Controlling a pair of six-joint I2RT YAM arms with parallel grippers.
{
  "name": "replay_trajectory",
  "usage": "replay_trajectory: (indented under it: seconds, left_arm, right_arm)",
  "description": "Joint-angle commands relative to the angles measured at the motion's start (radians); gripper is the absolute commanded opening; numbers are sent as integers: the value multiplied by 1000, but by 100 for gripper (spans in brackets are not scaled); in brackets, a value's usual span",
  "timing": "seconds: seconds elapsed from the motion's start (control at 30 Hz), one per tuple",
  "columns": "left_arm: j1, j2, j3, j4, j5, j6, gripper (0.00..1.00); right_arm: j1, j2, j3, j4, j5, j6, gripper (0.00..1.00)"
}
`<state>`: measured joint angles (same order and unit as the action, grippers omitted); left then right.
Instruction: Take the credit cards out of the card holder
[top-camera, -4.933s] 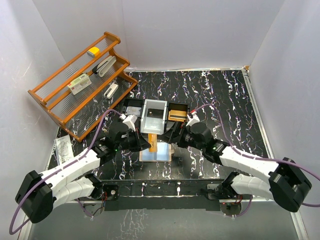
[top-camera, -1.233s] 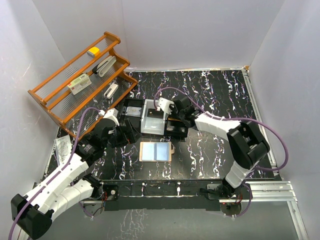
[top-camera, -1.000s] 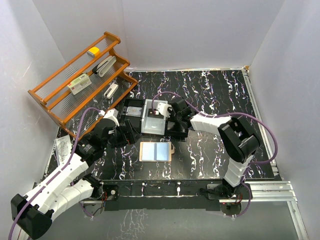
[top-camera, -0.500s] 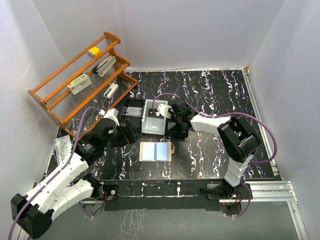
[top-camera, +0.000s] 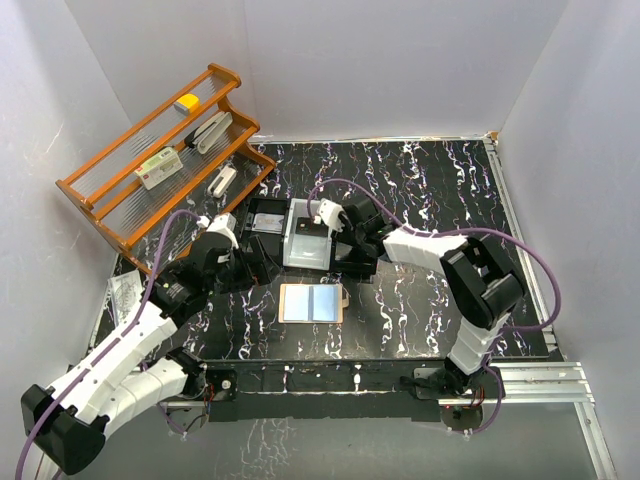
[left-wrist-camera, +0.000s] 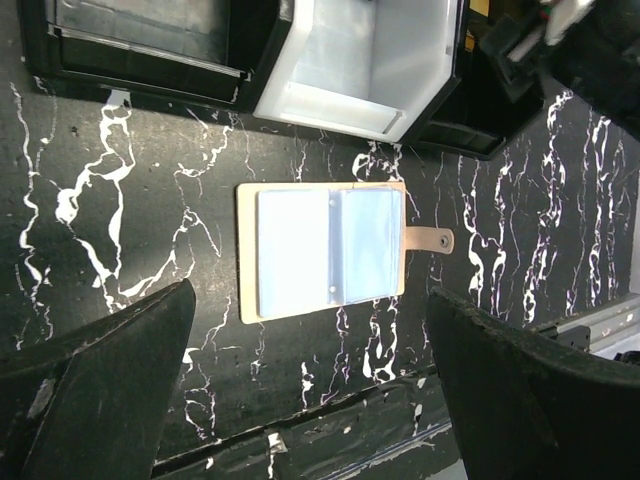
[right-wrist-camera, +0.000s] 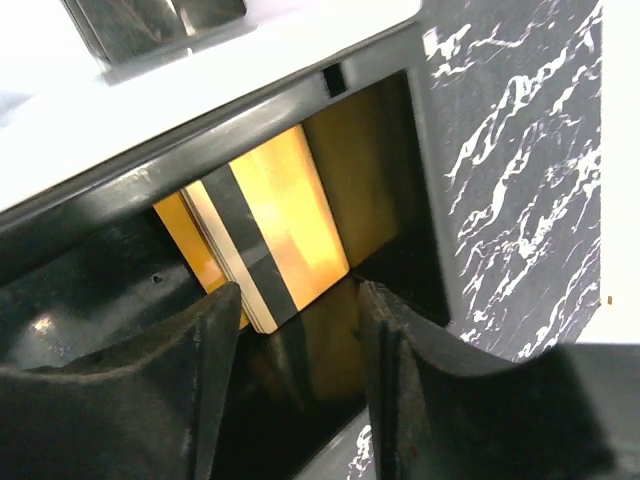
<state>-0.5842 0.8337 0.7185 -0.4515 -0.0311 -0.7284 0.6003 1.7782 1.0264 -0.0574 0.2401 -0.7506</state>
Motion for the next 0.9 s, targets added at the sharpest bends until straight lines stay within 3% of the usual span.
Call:
replay_trajectory:
  seconds: [0.0,0.07,0.2,0.43,0.53,0.63,0.8,0.87]
  left_arm:
    - [4,2,66,-63,-64,21,99]
    - [4,6,83,-82,-97,22,99]
    - [4,40,155,-133,-166,53,99]
    - [4,159,420,-293,-382,130,99]
    - [4,190,536,-340,-467,144,99]
    - [5,235,651,-428,-552,155,99]
    - [15,295,752,-477,-664,262,99]
    - [67,328,792,-478,-658,307,99]
  right_arm:
    - [0,-149,41,63,-58,101,54]
    - [-2,-187,23,96,-63,125,62]
    - [-9,-279,15,140,-65,236,66]
    - [-17,-551,-35,234,85,612,98]
    - [-18,-673,-40,178,173,804,98]
    - [-19,-790,-30,86,137,906,98]
    - [-18,-952,-10,2,84,967,98]
    - [-19,-969,26,-64,77,942,98]
